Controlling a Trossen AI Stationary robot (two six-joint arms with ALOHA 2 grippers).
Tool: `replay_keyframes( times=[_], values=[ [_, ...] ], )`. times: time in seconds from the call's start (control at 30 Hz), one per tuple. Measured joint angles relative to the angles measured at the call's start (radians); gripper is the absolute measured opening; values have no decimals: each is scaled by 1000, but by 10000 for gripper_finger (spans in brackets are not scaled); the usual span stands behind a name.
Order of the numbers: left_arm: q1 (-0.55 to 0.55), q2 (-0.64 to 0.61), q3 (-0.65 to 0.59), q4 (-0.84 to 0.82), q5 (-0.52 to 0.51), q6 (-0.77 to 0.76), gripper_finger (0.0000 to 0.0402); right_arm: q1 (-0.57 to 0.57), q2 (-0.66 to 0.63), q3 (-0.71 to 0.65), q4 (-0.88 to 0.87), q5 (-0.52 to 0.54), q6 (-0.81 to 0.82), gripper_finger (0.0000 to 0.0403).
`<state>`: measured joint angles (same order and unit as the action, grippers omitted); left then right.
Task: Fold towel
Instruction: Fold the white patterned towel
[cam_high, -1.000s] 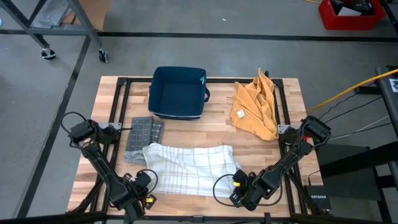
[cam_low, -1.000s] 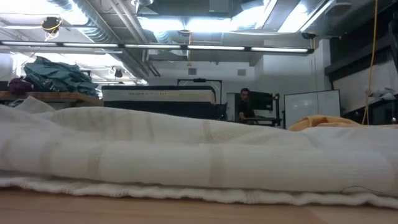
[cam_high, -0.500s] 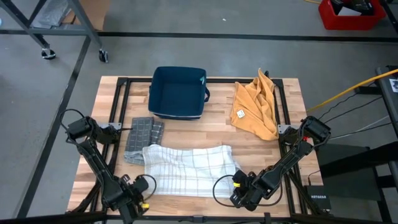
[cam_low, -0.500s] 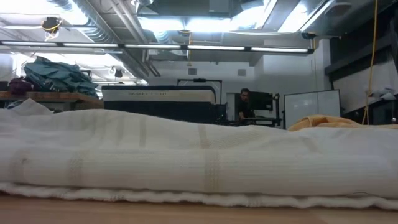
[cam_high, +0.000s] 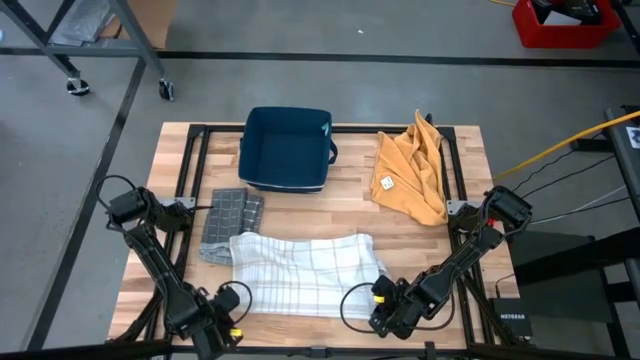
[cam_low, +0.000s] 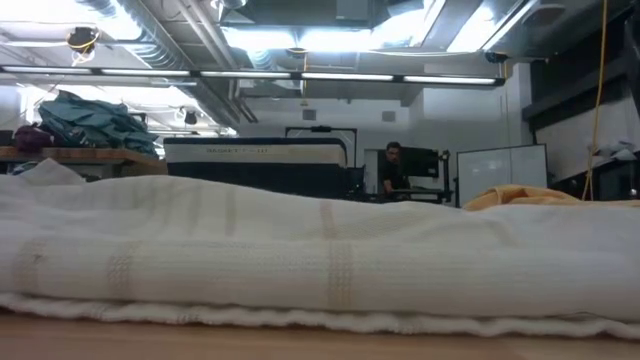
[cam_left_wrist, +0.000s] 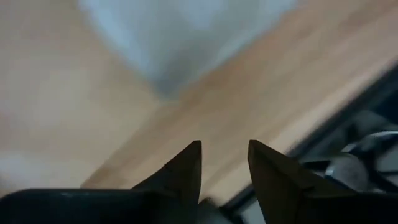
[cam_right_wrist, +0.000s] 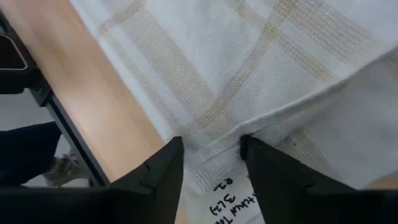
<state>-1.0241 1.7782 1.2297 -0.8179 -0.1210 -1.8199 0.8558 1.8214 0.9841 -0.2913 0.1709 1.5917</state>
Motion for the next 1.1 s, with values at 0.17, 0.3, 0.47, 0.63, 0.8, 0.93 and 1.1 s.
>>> replay_keyframes(
  times=[0.17,0.3,0.47,0.63,0.8,0.93,1.1],
  values=[
    [-4,0,0,144,-278,80,97,1,3,21,1,-24,18,170],
    [30,0,0,154,-444,100,79,2,5,47,-9,-32,21,159],
    [104,5,0,153,-459,224,60,2,5,83,-8,-36,21,147],
    [181,6,-9,158,-458,366,42,2,4,119,-8,-34,62,142],
    [230,6,-35,164,-457,441,35,2,3,144,-31,-32,175,142],
    [247,6,-54,173,-456,498,40,3,3,159,-80,-31,272,142],
    [254,5,-61,173,-456,546,40,3,2,162,-117,-51,393,142]
  ],
)
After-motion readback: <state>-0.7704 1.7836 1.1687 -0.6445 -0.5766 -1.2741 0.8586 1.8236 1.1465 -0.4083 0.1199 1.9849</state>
